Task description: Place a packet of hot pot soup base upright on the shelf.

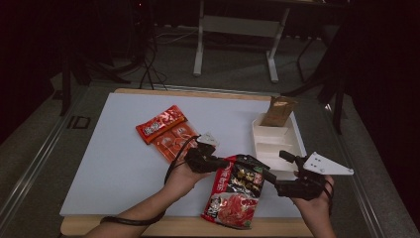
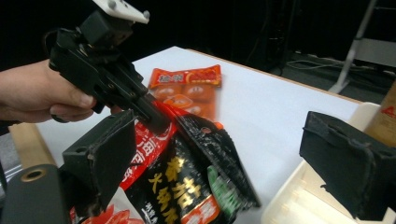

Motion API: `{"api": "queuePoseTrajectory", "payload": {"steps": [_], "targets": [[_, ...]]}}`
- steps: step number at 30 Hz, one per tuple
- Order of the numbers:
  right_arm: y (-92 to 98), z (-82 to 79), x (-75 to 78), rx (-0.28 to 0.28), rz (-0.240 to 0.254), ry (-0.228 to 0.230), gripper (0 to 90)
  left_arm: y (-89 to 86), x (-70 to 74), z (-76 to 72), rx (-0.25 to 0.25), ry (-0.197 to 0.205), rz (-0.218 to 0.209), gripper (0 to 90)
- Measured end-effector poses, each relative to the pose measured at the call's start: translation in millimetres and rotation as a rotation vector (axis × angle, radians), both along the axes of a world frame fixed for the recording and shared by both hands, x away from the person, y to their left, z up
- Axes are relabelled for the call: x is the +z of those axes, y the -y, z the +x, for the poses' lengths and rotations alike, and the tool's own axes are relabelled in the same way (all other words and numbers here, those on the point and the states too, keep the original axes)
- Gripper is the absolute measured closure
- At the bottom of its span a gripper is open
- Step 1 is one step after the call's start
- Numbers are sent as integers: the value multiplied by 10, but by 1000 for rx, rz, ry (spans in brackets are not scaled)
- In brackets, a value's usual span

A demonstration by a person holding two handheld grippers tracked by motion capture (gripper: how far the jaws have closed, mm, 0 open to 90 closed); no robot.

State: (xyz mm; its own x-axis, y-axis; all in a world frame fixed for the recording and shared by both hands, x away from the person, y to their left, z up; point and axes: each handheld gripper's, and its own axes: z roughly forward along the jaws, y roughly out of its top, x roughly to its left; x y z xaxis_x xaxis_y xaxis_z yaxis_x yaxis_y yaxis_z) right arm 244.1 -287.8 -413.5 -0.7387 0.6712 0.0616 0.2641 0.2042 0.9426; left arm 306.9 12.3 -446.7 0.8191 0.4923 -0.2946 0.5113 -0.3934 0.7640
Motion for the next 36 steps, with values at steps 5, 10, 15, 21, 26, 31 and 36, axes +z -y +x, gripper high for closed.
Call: {"api": "queuePoseTrajectory", "payload": {"steps": [5,10,15,21,26,31,36], "targets": [[-39,-53,80,25,2,8,110,8,210,-227,-20,87,-23,869],[-82,-98,165,58,-2,23,128,-72,357,-268,-9,124,-47,869],[-87,-87,182,68,17,11,131,-183,444,-204,21,125,-86,868],[-119,6,133,93,47,-40,141,-282,514,-131,62,153,-152,868],[-171,225,50,103,13,-107,514,-300,477,-50,96,169,-192,868],[-144,390,52,115,72,-162,641,-309,463,-12,116,179,-225,867],[-174,520,81,136,92,-196,695,-300,481,9,114,180,-239,867]]}}
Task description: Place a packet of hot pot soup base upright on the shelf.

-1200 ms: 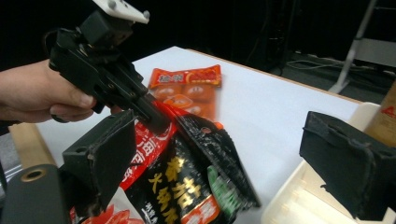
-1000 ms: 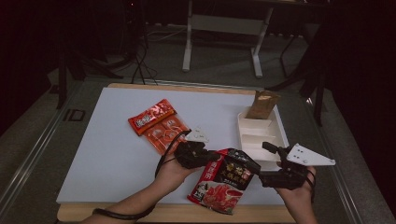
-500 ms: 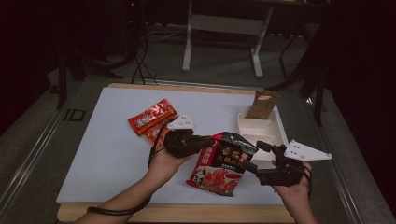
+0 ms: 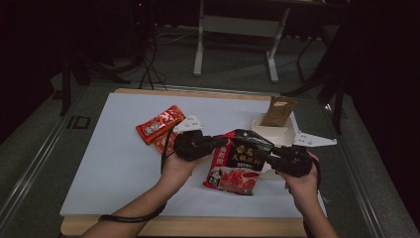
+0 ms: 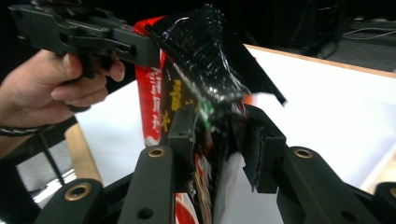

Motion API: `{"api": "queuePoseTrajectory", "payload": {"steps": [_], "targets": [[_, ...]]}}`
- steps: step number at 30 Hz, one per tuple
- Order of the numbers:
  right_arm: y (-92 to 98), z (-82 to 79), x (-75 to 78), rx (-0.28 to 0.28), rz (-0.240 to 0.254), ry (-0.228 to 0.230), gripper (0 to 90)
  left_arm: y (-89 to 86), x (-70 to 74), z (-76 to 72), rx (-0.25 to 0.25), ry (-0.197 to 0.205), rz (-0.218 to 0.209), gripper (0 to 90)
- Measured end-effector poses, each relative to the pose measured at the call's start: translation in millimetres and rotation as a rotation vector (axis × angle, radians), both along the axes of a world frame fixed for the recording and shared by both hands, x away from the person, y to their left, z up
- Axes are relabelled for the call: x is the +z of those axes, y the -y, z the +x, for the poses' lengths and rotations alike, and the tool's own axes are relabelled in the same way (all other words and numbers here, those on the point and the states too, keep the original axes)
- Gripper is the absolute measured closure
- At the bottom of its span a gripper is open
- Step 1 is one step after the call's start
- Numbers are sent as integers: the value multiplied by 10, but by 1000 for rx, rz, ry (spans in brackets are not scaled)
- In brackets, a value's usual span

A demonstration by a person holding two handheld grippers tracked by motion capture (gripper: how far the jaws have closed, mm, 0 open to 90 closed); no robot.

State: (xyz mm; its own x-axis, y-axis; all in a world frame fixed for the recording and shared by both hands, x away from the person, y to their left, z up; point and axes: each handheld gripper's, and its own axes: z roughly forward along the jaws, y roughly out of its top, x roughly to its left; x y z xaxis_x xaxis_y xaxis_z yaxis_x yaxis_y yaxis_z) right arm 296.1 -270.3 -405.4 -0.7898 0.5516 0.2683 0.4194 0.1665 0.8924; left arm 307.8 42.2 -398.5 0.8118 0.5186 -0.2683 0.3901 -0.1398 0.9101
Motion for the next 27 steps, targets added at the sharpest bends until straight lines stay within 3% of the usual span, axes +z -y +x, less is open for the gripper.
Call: {"api": "queuePoseTrajectory", "payload": {"steps": [5,15,23,27], "targets": [[-16,60,50,13,-1,-4,745,-34,23,39,2,-1,-4,864],[-42,101,283,12,-38,54,773,-90,102,134,-45,6,6,803],[42,147,433,-12,-25,87,774,-117,76,148,-73,-12,24,548],[108,171,496,-30,-6,99,774,-156,52,144,-73,11,5,327]]}}
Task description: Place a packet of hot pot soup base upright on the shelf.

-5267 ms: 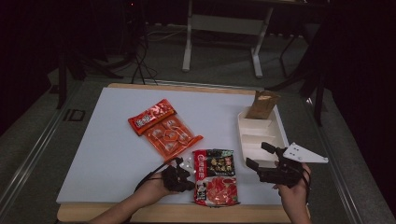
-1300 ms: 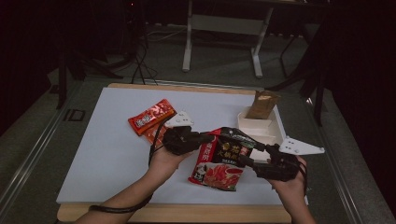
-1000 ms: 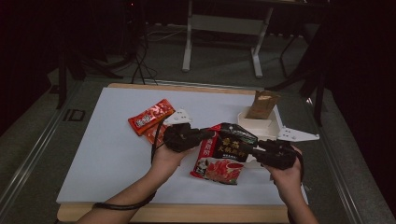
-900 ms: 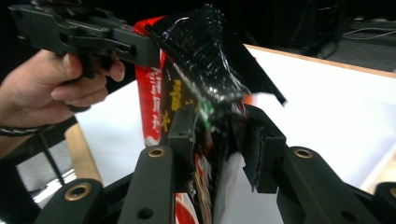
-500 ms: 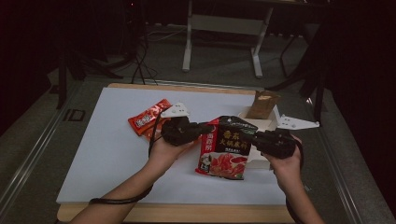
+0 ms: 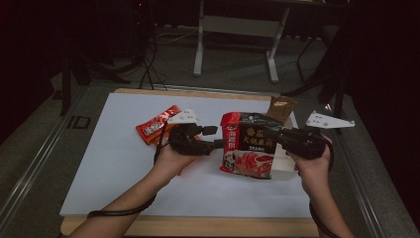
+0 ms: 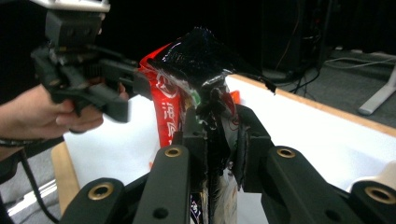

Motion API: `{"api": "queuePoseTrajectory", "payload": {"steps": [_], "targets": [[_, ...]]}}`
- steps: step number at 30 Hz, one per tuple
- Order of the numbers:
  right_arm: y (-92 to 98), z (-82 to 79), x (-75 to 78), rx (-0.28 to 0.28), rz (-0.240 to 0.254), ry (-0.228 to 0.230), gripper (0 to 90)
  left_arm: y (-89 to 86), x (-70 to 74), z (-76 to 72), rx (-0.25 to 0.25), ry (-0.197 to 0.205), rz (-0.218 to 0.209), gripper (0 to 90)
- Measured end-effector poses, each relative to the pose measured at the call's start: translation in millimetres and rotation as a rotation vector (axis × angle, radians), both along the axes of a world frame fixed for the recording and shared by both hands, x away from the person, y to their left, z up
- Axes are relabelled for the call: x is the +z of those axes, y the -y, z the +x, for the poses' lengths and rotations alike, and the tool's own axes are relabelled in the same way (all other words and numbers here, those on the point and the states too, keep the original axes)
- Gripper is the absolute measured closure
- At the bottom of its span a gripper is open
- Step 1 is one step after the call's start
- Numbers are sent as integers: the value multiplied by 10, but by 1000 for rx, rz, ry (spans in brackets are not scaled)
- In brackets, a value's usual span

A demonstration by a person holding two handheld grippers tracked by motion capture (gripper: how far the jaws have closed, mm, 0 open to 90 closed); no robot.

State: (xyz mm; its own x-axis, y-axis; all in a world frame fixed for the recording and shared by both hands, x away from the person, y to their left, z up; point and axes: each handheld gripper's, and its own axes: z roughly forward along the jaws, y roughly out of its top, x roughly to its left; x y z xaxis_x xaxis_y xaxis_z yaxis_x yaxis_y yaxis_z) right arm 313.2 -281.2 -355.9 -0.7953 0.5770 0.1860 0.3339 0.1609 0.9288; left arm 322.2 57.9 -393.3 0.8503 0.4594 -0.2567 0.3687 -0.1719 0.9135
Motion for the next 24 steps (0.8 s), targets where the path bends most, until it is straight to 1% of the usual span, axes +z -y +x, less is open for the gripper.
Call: {"api": "queuePoseTrajectory", "payload": {"steps": [1,2,3,4,5,6,8,13,14,16,17,19,21,24], "targets": [[19,7,22,-6,1,7,774,0,0,0,0,0,0,327],[19,7,22,-6,1,7,774,-40,-24,3,-7,2,-3,327],[81,42,89,-31,1,17,773,-50,-34,-1,-12,2,-3,147],[98,54,105,-40,0,21,773,-59,-45,-8,-3,7,4,136],[116,67,119,-48,3,25,773,-67,-63,-11,1,9,1,134],[135,82,134,-57,1,29,773,-83,-85,-7,-4,7,-3,112],[174,115,158,-76,0,32,772,-111,-133,-2,4,-6,-10,15],[262,212,198,-112,-7,44,772,-193,-239,-31,-21,-20,-54,13],[279,234,203,-123,-8,47,772,-200,-256,-44,-13,-12,-46,13],[320,287,212,-135,-8,50,771,-211,-293,-69,-19,-8,-28,14],[339,312,217,-144,-6,53,771,-215,-316,-81,-20,-4,-27,14],[378,367,228,-158,-5,61,771,-229,-363,-104,-17,-6,-13,14],[417,421,241,-175,-3,65,770,-251,-418,-125,-11,-1,-14,14],[474,505,254,-187,8,67,770,-286,-502,-152,-11,-2,-2,14]]}}
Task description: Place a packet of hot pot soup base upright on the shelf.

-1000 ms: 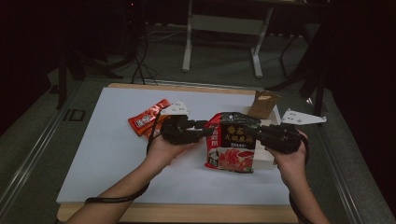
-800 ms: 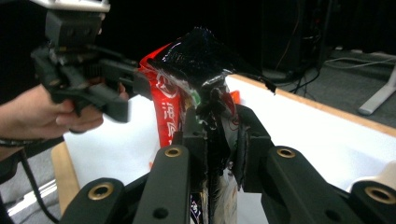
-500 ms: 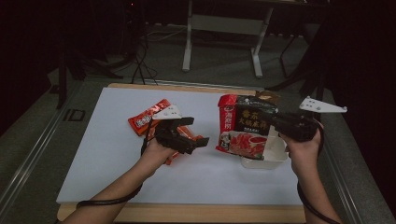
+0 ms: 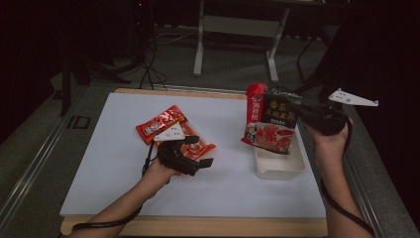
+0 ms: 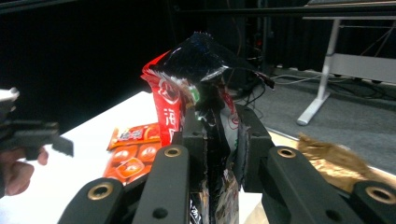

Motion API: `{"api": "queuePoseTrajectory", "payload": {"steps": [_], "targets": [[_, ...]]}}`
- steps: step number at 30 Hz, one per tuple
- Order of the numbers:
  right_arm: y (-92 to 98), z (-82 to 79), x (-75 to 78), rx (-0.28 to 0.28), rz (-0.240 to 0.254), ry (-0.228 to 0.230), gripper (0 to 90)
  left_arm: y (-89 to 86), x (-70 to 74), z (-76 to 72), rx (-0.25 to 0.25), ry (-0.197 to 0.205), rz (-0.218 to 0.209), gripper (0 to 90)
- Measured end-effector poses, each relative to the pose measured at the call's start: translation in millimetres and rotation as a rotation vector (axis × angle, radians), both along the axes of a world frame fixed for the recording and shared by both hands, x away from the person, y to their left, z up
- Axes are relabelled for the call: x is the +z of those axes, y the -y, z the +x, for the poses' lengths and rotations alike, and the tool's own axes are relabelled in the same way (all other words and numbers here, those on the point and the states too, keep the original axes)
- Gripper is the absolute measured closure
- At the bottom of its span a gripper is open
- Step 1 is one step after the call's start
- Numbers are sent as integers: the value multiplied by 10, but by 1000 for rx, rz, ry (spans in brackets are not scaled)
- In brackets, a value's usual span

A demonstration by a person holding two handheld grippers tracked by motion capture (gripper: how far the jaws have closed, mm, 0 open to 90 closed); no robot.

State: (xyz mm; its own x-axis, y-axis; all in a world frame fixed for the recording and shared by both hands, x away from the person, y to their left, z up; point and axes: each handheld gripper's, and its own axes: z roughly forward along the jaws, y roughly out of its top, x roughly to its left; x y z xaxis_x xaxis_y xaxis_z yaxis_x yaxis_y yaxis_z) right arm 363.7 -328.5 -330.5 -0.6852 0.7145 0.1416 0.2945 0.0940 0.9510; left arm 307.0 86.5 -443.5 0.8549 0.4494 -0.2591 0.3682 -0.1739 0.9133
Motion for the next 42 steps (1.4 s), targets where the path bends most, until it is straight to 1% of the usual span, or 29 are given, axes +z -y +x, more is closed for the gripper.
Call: {"api": "queuePoseTrajectory", "payload": {"steps": [2,3,5,6,7,10,11,16,18,20,21,23,27,30,31,33,34,35,36,39,42], "targets": [[34,58,7,-5,0,6,770,-27,-45,-25,3,2,8,14],[52,88,8,-10,6,3,770,-42,-62,-41,4,5,3,14],[85,144,8,-16,6,6,770,-71,-93,-68,6,11,9,14],[97,171,6,-20,6,6,770,-84,-111,-80,3,13,-3,14],[109,196,4,-27,1,6,770,-97,-129,-88,-6,5,-10,14],[141,265,-18,-42,-3,12,768,-115,-189,-126,3,4,-15,14],[153,286,-30,-39,-2,15,768,-117,-209,-137,1,4,-15,14],[207,371,-107,-67,-6,14,768,-119,-304,-172,-12,-7,-23,14],[223,382,-150,-76,-10,17,768,-133,-336,-186,-21,-2,-39,14],[242,393,-192,-92,-14,13,768,-143,-367,-214,-16,1,-54,15],[257,403,-212,-92,-16,11,768,-146,-383,-227,-13,7,-50,15],[287,423,-248,-102,-17,9,768,-148,-405,-238,-13,5,-33,15],[335,466,-305,-106,-17,14,765,-146,-422,-244,-8,-3,-40,15],[363,517,-377,-103,-17,24,764,-133,-423,-251,-11,1,-22,14],[363,528,-397,-102,-25,26,765,-128,-425,-253,-9,2,-10,15],[359,567,-454,-103,-47,18,765,-131,-432,-254,-9,-2,-9,14],[355,579,-475,-101,-51,19,765,-132,-436,-251,-5,1,-2,14],[347,592,-499,-104,-66,20,765,-132,-439,-250,-2,5,2,15],[345,605,-522,-103,-72,16,765,-133,-443,-247,-3,5,1,15],[346,636,-594,-97,-71,11,764,-135,-462,-243,-5,5,5,15],[364,651,-654,-83,-41,4,760,-136,-472,-240,-5,1,7,15]]}}
